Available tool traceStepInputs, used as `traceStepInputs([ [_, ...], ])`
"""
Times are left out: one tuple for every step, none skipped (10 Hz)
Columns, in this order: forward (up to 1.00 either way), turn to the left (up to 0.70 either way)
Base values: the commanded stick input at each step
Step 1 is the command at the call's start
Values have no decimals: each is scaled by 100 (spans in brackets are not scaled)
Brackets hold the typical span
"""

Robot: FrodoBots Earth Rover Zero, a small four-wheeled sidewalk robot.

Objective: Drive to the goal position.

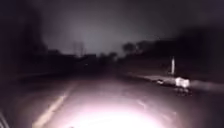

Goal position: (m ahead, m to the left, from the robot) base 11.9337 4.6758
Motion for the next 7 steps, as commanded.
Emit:
traceStepInputs([
  [70,0],
  [70,0],
  [70,0],
  [70,0],
  [70,0],
  [70,0],
  [70,35],
])
